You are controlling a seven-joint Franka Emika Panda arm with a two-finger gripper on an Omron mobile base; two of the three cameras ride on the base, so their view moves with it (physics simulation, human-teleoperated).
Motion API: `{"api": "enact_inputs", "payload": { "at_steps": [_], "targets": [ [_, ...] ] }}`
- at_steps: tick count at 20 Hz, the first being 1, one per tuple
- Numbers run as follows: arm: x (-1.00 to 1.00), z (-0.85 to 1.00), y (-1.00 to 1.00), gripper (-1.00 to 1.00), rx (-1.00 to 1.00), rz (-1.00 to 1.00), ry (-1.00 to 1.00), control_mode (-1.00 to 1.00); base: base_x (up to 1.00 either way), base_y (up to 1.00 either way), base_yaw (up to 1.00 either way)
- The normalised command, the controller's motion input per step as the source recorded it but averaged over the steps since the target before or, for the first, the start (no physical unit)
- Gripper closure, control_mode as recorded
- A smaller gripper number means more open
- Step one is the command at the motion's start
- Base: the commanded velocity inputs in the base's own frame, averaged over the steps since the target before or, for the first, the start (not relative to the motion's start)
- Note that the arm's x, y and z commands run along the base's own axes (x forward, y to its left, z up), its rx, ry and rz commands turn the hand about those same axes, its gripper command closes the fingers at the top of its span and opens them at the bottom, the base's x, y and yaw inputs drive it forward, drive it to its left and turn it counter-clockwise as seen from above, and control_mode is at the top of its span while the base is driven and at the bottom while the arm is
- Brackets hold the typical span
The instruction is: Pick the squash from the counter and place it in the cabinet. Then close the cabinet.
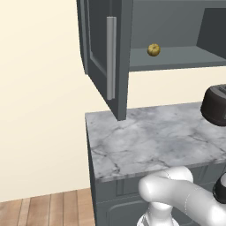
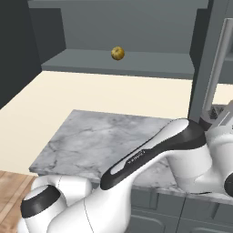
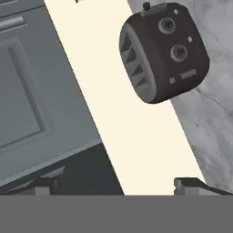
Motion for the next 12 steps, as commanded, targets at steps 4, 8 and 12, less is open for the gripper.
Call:
{"api": "enact_inputs", "payload": {
  "at_steps": [4,8,12],
  "targets": [
    [0.02,0.33,-0.22,-1.00,0.09,0.03,-0.32,-1.00,0.00,0.00,0.00],
    [-0.39,0.24,0.18,-1.00,0.00,0.24,-0.36,-1.00,0.00,0.00,0.00],
    [0.05,0.10,0.56,-1.00,0.00,0.44,-0.19,-1.00,0.00,0.00,0.00]
  ]
}}
